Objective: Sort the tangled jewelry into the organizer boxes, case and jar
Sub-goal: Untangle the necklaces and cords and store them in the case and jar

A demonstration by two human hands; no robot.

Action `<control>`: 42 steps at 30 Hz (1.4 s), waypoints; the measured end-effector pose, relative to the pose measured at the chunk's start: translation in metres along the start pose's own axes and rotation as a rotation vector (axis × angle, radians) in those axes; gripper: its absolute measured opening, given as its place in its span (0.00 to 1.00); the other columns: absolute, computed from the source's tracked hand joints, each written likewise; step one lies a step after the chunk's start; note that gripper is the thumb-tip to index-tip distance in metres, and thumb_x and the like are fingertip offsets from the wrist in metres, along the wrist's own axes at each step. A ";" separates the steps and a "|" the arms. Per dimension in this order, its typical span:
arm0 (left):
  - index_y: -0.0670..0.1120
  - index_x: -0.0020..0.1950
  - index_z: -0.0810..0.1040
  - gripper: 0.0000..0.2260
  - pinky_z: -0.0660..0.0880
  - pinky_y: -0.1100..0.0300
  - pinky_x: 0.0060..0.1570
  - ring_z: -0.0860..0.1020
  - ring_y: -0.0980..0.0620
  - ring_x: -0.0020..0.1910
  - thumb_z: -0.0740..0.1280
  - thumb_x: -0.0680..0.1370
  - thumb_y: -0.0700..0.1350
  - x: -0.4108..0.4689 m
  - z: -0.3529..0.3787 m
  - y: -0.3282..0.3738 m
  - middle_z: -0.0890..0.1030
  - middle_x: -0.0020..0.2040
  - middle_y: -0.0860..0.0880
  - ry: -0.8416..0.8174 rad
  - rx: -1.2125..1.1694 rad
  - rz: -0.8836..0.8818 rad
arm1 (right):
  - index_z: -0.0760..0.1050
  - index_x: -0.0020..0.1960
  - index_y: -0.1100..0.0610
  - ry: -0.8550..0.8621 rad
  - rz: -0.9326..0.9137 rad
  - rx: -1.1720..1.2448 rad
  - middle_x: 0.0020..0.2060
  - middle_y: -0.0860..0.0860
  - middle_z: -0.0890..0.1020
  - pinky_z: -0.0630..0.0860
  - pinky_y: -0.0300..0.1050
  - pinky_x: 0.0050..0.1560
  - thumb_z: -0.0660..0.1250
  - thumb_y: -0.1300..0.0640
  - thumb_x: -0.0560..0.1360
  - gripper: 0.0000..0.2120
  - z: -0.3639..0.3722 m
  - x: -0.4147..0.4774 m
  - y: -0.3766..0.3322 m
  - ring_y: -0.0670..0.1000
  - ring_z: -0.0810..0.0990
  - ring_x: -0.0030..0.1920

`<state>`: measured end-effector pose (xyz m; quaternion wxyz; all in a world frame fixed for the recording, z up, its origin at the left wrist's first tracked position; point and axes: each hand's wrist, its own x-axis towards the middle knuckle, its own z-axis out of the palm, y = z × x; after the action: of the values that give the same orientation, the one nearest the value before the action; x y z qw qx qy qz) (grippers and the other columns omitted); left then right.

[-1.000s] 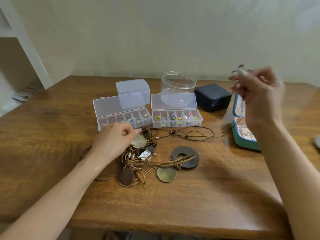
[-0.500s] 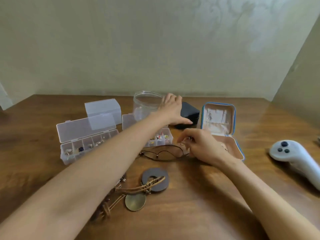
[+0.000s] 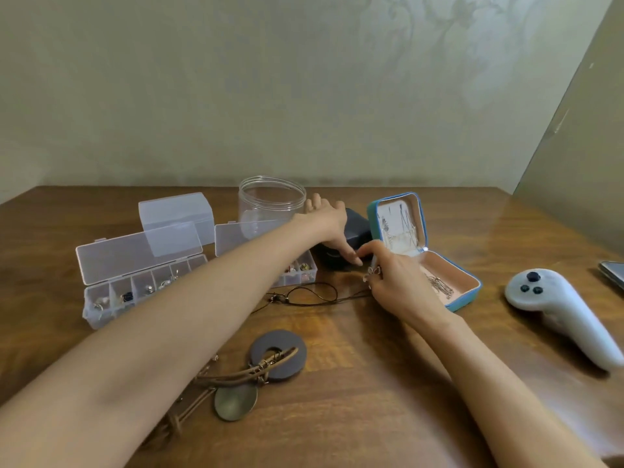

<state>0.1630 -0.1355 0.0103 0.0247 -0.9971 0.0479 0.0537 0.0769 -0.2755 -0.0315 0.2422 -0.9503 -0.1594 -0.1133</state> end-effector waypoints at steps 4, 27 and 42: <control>0.42 0.73 0.55 0.53 0.67 0.48 0.65 0.63 0.40 0.67 0.73 0.60 0.68 -0.022 -0.009 -0.008 0.64 0.69 0.39 -0.029 -0.049 0.106 | 0.67 0.64 0.53 0.024 0.033 -0.037 0.52 0.59 0.78 0.70 0.49 0.39 0.58 0.69 0.73 0.22 -0.004 -0.006 0.000 0.60 0.73 0.45; 0.40 0.54 0.80 0.14 0.72 0.53 0.48 0.75 0.47 0.47 0.69 0.75 0.49 -0.042 -0.013 -0.039 0.79 0.46 0.44 0.415 -0.968 0.185 | 0.77 0.44 0.58 -0.102 0.415 1.144 0.31 0.52 0.71 0.58 0.37 0.24 0.57 0.70 0.74 0.13 -0.033 0.013 0.044 0.46 0.64 0.22; 0.40 0.50 0.81 0.07 0.66 0.66 0.38 0.75 0.52 0.43 0.70 0.75 0.42 -0.025 -0.008 -0.028 0.80 0.44 0.47 0.667 -1.022 -0.030 | 0.79 0.56 0.51 -0.051 -0.059 0.181 0.38 0.40 0.77 0.71 0.30 0.39 0.66 0.66 0.76 0.14 -0.030 -0.036 0.036 0.37 0.76 0.36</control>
<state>0.1422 -0.1061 0.0224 -0.4723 -0.8465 0.0069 -0.2457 0.0525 -0.3293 -0.0310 0.3193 -0.9221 -0.2031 -0.0813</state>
